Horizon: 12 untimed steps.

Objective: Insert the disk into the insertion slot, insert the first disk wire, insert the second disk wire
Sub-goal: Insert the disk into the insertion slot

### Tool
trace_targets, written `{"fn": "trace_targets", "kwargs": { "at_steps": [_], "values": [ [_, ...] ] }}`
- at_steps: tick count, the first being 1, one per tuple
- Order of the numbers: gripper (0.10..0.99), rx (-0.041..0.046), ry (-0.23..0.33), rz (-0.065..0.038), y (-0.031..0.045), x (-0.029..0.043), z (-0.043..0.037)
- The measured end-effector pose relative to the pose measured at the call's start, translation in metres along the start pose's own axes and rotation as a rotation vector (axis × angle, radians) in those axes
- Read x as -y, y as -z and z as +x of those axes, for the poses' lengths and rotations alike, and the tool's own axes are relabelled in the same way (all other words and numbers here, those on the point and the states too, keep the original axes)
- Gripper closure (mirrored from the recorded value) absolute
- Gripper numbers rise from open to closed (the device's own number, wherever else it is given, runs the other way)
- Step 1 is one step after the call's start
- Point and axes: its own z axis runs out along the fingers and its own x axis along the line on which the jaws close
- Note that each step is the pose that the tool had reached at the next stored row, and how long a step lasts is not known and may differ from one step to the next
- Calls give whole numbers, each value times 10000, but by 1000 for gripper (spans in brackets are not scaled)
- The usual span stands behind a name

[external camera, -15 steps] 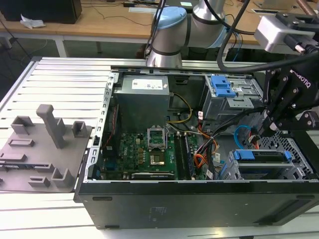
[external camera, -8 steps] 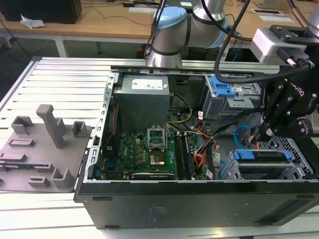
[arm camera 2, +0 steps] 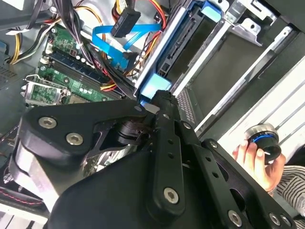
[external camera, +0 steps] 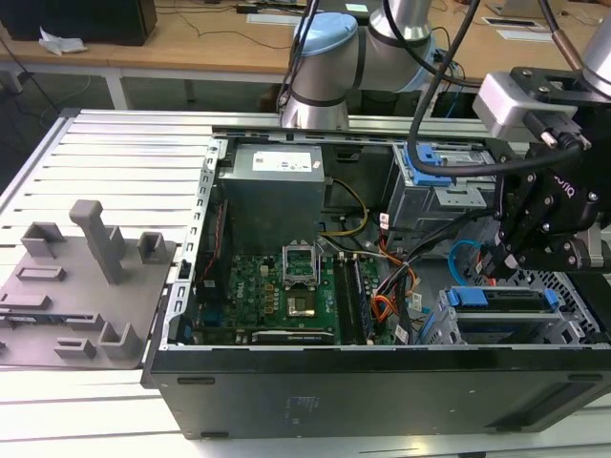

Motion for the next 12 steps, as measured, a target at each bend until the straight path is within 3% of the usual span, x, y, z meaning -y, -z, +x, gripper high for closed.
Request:
{"fn": "trace_targets", "kwargs": {
  "at_steps": [7,12],
  "values": [
    [980,-1,-1,-3,-143,86,-2],
    [980,-2,-1,-4,-164,94,-2]
  ]
}}
